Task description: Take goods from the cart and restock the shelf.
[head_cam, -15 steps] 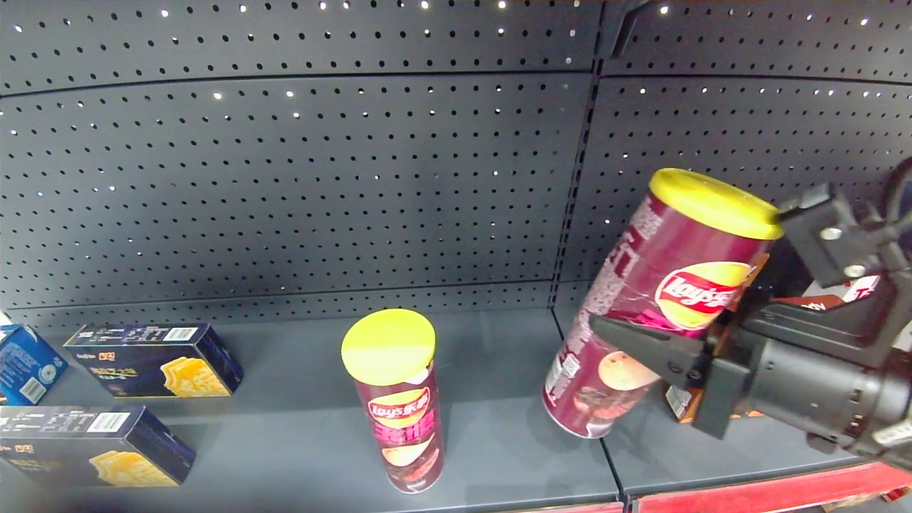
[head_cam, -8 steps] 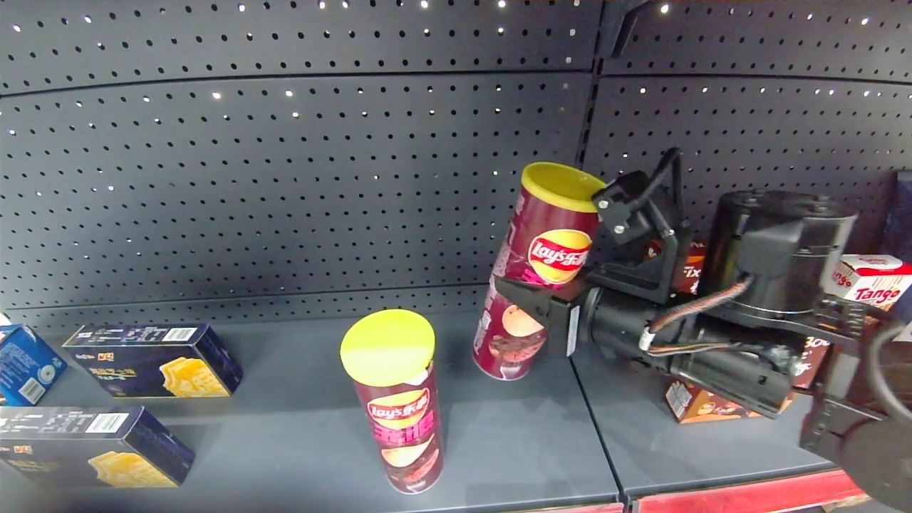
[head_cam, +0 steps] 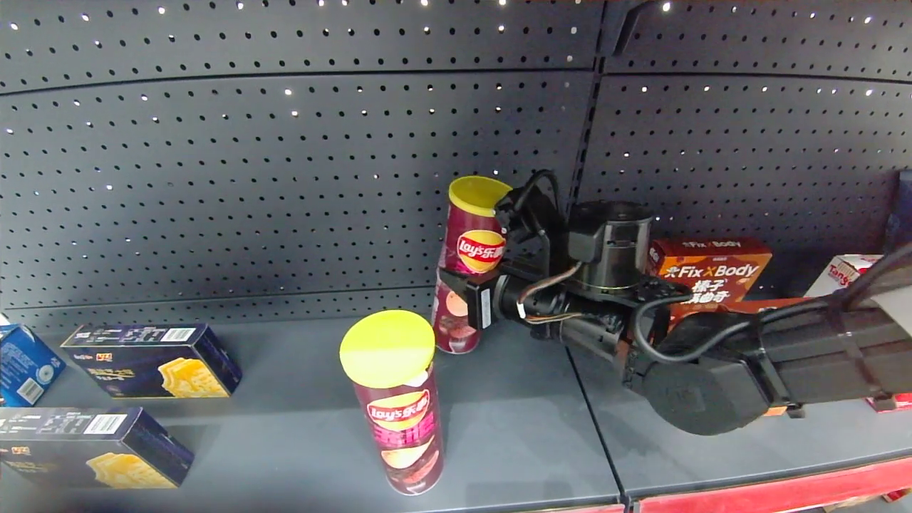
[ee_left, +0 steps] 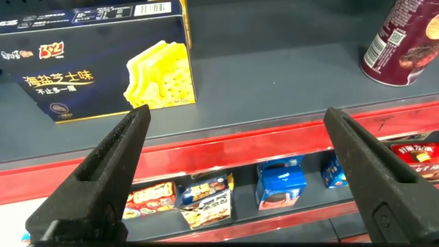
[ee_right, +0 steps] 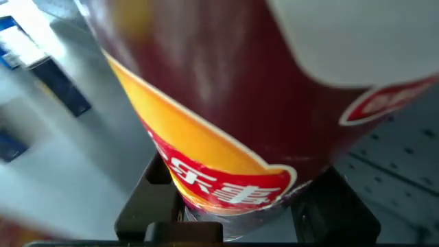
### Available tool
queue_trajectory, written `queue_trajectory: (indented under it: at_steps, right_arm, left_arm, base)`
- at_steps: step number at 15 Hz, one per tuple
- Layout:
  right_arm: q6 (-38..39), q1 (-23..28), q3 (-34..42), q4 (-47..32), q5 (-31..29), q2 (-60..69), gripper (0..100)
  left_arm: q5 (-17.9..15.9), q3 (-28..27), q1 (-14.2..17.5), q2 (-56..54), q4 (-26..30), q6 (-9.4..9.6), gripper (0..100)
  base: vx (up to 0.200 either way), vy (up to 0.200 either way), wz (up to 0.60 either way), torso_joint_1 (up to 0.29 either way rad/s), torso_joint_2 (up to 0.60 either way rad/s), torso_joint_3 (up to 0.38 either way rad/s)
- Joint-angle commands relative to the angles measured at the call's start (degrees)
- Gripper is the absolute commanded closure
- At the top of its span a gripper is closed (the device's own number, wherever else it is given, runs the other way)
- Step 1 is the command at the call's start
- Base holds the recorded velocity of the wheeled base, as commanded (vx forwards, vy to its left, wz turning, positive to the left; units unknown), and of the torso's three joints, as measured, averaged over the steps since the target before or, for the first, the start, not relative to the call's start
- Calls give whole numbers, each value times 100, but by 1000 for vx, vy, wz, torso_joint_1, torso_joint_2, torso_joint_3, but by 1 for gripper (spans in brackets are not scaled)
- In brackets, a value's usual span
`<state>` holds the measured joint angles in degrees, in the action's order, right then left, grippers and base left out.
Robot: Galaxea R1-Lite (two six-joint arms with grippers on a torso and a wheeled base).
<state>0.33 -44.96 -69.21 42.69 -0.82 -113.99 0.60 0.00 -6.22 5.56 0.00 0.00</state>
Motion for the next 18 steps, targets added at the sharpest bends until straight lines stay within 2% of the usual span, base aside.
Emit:
queue_trajectory:
  at_steps: [1, 7, 11, 15, 17, 18]
  right_arm:
    - [-7, -13, -172, -15, 3, -316, 100]
    - [-15, 40, -207, 11, -6, -439, 100]
    - [-393, 40, -409, -59, 11, -580, 100]
    - [-411, 31, -541, -59, -33, -624, 100]
    - [-376, 31, -612, -33, -164, -606, 100]
    - [-376, 22, -673, -50, -498, -606, 100]
  left_arm:
    - [2, 0, -2, 15, 0, 0, 0]
    - [2, 0, -2, 15, 0, 0, 0]
    - [2, 0, -2, 15, 0, 0, 0]
    - [2, 0, -2, 15, 0, 0, 0]
    - [2, 0, -2, 15, 0, 0, 0]
    - [2, 0, -2, 15, 0, 0, 0]
  base:
    - [0, 0, 0, 0, 0, 0]
    - [0, 0, 0, 0, 0, 0]
    - [0, 0, 0, 0, 0, 0]
    - [0, 0, 0, 0, 0, 0]
    - [0, 0, 0, 0, 0, 0]
    - [0, 0, 0, 0, 0, 0]
